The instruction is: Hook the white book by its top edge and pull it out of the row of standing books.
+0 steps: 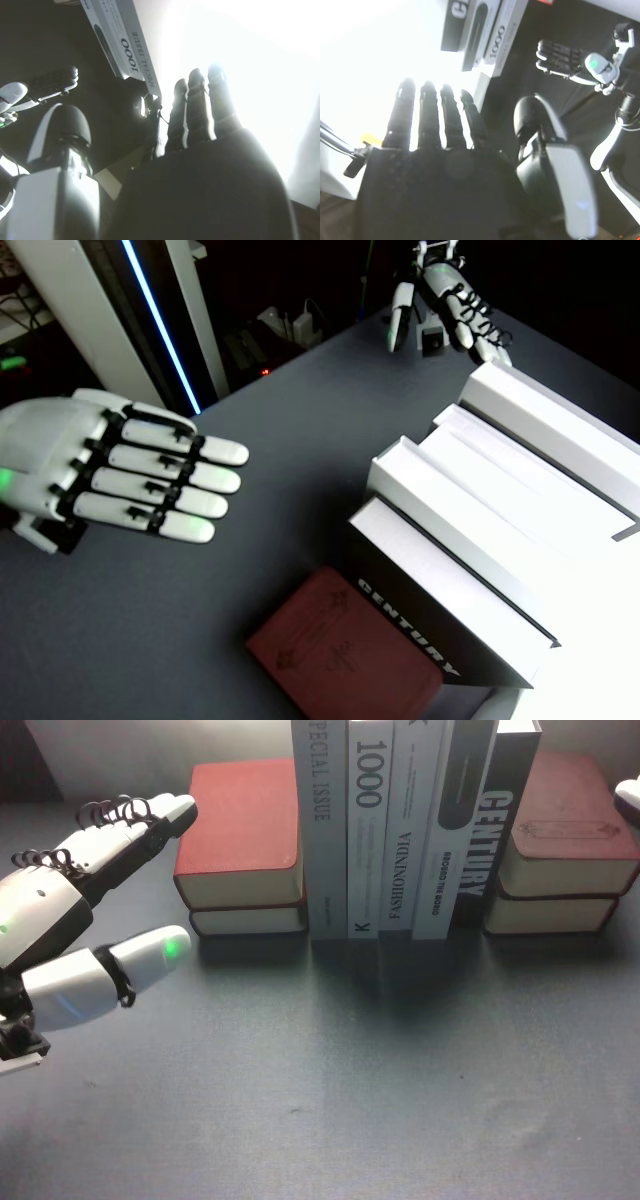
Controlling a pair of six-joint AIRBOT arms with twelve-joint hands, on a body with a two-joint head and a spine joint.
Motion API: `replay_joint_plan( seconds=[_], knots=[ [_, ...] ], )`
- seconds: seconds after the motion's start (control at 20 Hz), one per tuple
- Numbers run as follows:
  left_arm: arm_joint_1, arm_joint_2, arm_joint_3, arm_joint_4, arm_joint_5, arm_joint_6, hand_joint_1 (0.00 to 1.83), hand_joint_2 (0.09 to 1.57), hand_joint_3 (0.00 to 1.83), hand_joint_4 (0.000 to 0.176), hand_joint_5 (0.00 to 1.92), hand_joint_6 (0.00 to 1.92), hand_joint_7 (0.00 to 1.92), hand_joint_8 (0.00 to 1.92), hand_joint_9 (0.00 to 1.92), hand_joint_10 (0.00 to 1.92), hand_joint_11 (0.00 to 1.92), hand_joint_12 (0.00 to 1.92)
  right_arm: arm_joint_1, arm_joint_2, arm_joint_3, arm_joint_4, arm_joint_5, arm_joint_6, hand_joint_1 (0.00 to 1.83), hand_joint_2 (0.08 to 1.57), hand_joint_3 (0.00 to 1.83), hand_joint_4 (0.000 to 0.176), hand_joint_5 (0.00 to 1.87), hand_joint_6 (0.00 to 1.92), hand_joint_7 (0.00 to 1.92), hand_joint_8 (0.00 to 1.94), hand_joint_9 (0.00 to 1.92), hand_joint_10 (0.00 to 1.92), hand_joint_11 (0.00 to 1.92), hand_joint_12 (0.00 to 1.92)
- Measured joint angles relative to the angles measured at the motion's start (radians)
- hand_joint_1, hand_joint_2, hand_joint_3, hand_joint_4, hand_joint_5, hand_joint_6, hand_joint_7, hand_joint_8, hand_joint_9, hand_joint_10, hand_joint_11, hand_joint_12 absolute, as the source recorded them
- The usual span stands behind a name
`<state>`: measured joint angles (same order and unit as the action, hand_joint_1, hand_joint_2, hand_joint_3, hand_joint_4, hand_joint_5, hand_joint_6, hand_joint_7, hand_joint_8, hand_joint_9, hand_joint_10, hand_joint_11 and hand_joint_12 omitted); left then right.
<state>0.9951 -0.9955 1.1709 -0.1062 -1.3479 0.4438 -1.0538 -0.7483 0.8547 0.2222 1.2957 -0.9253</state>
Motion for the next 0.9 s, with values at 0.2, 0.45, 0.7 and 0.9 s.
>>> replay_joint_plan(
  seconds=[0.2, 0.45, 0.7, 0.9],
  knots=[
    [0.000, 0.000, 0.000, 0.003, 0.003, 0.000, 0.15, 1.41, 0.01, 0.076, 0.00, 0.00, 0.00, 0.00, 0.00, 0.00, 0.00, 0.00, 0.013, -0.003, 0.008, -0.006, -0.016, 0.002, 0.58, 1.44, 0.01, 0.000, 0.00, 0.00, 0.00, 0.00, 0.00, 0.00, 0.00, 0.00],
    [0.000, 0.000, 0.003, 0.006, 0.010, 0.000, 0.13, 1.40, 0.00, 0.050, 0.00, 0.00, 0.00, 0.00, 0.00, 0.00, 0.00, 0.00, 0.142, -0.029, 0.058, -0.035, -0.083, -0.009, 0.49, 1.47, 0.01, 0.000, 0.05, 0.02, 0.00, 0.00, 0.00, 0.00, 0.00, 0.00],
    [0.018, 0.000, 0.004, -0.005, 0.017, -0.004, 0.05, 1.39, 0.00, 0.089, 0.00, 0.00, 0.00, 0.00, 0.00, 0.00, 0.00, 0.00, 0.307, -0.084, 0.110, -0.083, -0.195, -0.057, 0.23, 1.49, 0.01, 0.000, 0.05, 0.02, 0.00, 0.00, 0.00, 0.00, 0.00, 0.00],
    [0.020, 0.000, 0.005, -0.004, 0.017, -0.007, 0.11, 1.39, 0.00, 0.082, 0.00, 0.00, 0.00, 0.00, 0.00, 0.00, 0.00, 0.00, 0.444, -0.119, 0.169, -0.092, -0.265, -0.071, 0.36, 1.45, 0.00, 0.000, 0.13, 0.05, 0.00, 0.00, 0.00, 0.00, 0.00, 0.00]
  ],
)
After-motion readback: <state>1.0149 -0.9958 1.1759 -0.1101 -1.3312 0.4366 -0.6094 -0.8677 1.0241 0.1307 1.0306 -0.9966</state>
